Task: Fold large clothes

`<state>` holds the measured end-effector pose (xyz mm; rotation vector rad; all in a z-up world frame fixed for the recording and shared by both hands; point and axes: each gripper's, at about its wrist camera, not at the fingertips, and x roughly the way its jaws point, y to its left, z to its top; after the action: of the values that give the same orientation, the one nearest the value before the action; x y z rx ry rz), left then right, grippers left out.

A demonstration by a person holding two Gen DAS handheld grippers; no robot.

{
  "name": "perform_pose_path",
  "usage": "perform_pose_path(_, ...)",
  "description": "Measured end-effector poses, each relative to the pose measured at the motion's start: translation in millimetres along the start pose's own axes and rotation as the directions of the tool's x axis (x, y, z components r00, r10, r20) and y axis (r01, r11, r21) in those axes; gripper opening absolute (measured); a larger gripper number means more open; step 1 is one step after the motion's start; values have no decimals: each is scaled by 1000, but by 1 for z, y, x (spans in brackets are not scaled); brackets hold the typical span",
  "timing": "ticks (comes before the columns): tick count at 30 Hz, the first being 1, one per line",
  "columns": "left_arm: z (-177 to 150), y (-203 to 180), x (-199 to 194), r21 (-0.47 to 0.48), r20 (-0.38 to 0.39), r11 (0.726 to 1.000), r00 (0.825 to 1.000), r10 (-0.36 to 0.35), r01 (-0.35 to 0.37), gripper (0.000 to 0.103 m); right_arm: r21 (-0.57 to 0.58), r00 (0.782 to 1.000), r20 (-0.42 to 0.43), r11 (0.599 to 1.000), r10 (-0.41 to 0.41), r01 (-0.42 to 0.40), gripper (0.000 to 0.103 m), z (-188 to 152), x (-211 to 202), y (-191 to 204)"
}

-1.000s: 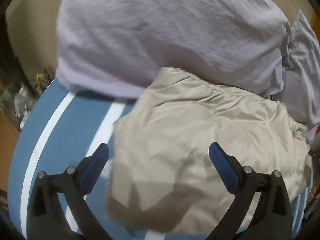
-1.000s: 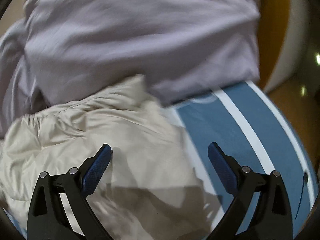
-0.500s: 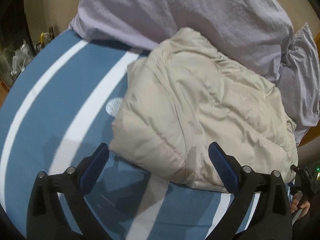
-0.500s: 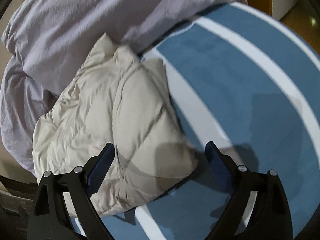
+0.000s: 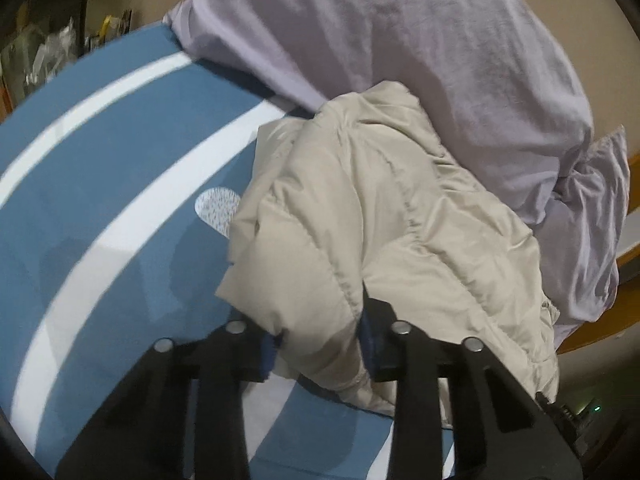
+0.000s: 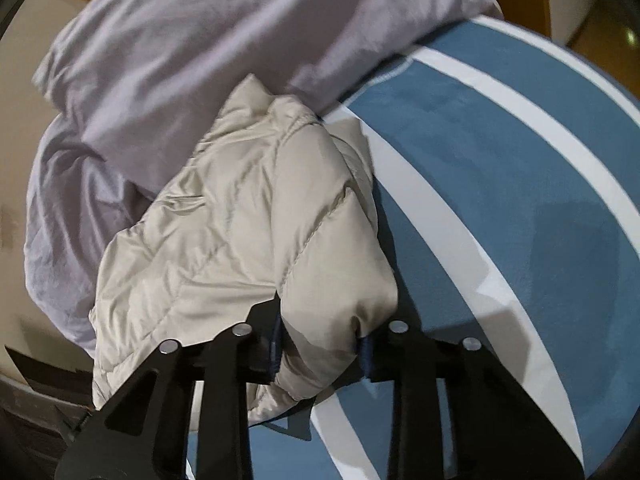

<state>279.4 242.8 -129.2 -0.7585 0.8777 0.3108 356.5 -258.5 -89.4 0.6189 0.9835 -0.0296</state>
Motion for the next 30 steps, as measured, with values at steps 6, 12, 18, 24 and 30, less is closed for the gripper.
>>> perform_pose_path(6,-6,8,-40,31,48,999,999,15,-17,29,-66,999,-24,997,49,-51,27,-21,-23,8)
perform_pose_path(12,-38,52,-87,4,54,999,998,42,-43,29,-109,991,-89,988,99,-108,27,-72,-48,-1)
perform_pose_path(18,-82,97,-132,-22,49,997,996,78,-77,29,-116,982,-140,982,130,-147,26,-119,-75,-18)
perform_pose_path(24,-104,112,-142,-52,44,993,993,112,-110,36,-166,988,-133,981,77,-98,37,-127,-92,-15)
perform_pose_path(30,-108,119,-141,-104,56,980,983,174,-167,67,-285,995,39,954,-89,96,67,-115,-117,-2)
